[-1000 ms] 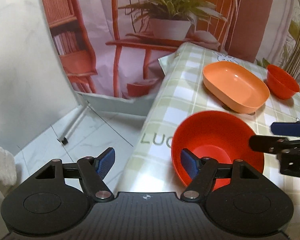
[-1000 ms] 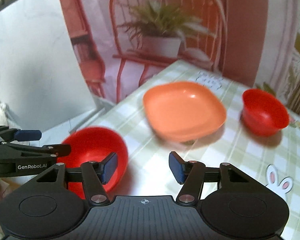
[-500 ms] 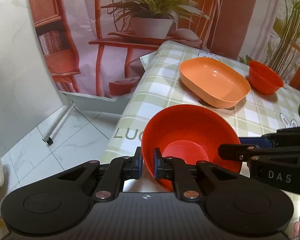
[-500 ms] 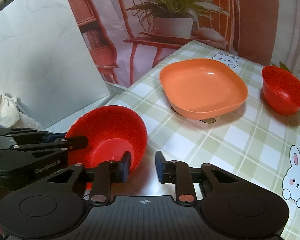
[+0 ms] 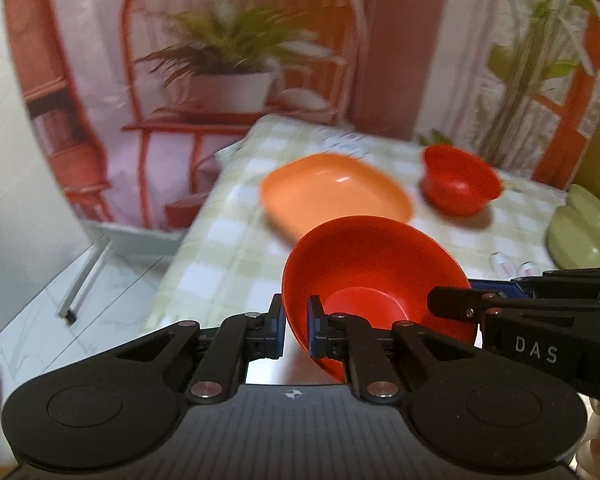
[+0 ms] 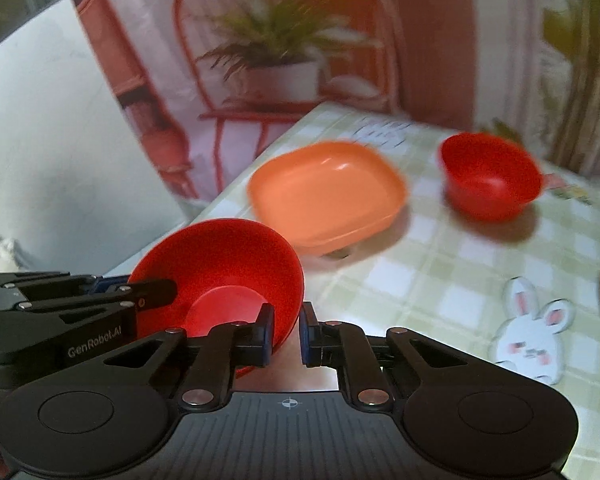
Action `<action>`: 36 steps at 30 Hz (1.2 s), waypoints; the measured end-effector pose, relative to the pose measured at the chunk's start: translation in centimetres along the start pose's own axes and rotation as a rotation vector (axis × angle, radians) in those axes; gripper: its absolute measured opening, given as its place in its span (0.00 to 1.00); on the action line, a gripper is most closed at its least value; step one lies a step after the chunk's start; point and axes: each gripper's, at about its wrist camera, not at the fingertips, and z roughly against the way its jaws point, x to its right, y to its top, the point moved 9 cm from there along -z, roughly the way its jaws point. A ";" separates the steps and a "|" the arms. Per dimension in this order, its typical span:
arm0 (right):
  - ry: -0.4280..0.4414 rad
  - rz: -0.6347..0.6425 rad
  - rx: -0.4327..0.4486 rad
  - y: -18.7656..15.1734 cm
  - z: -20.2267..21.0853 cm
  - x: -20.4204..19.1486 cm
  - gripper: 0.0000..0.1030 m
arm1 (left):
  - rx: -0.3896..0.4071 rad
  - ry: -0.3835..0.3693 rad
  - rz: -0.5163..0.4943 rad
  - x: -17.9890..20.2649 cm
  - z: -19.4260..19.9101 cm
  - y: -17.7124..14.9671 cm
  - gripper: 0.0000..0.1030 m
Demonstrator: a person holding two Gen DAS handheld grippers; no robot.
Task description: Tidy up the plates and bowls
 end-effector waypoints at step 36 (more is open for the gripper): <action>-0.305 -0.339 0.323 -0.4 20.6 32.5 0.12 | 0.060 -0.318 -0.258 34.0 0.5 5.3 0.13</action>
